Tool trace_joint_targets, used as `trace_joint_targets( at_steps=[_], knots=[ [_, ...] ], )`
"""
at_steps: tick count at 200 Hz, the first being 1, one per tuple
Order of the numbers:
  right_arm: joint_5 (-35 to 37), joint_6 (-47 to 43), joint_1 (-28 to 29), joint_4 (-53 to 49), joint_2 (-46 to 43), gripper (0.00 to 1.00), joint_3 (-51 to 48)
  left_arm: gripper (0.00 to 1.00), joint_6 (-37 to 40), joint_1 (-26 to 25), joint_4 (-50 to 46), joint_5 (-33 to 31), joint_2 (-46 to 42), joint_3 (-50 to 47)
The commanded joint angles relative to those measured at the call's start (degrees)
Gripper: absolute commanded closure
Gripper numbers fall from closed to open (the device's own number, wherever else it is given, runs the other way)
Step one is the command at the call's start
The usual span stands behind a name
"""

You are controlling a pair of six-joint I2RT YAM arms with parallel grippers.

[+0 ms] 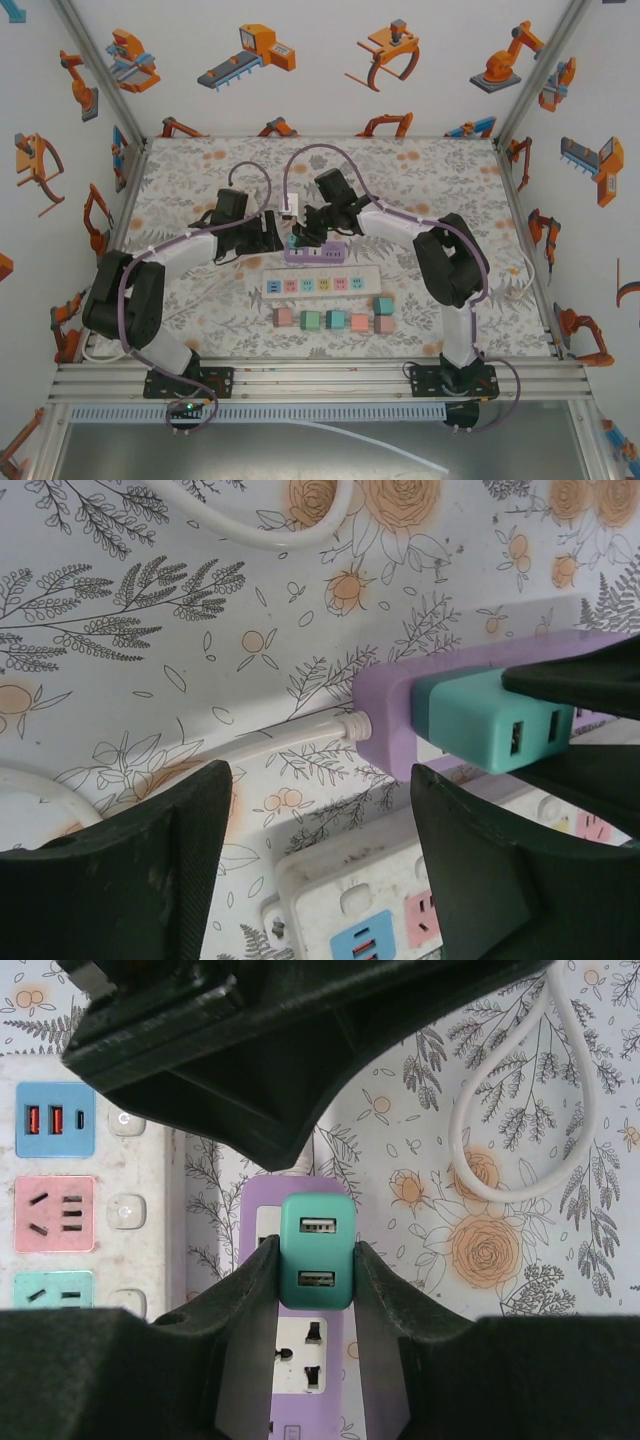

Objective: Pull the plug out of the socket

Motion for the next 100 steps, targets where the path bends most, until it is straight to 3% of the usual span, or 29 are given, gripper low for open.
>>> trace_joint_targets(
  at_steps=[1,30,100],
  knots=[
    [-1.9,-0.6,0.4,-0.62,-0.57,0.7,1.63,0.35,-1.92,-0.21,1.95,2.18,1.66,2.51],
    [-1.86,-0.34,0.52,-0.28,-0.7,0.71,1.63,0.36,-2.59,-0.44,0.51,4.06,4.18,3.94],
    [-1.36,0.28,0.7,0.25,-1.58,0.71,2.15,0.39,-2.44,-0.77,-2.88,-0.21,7.1,4.01]
  ],
)
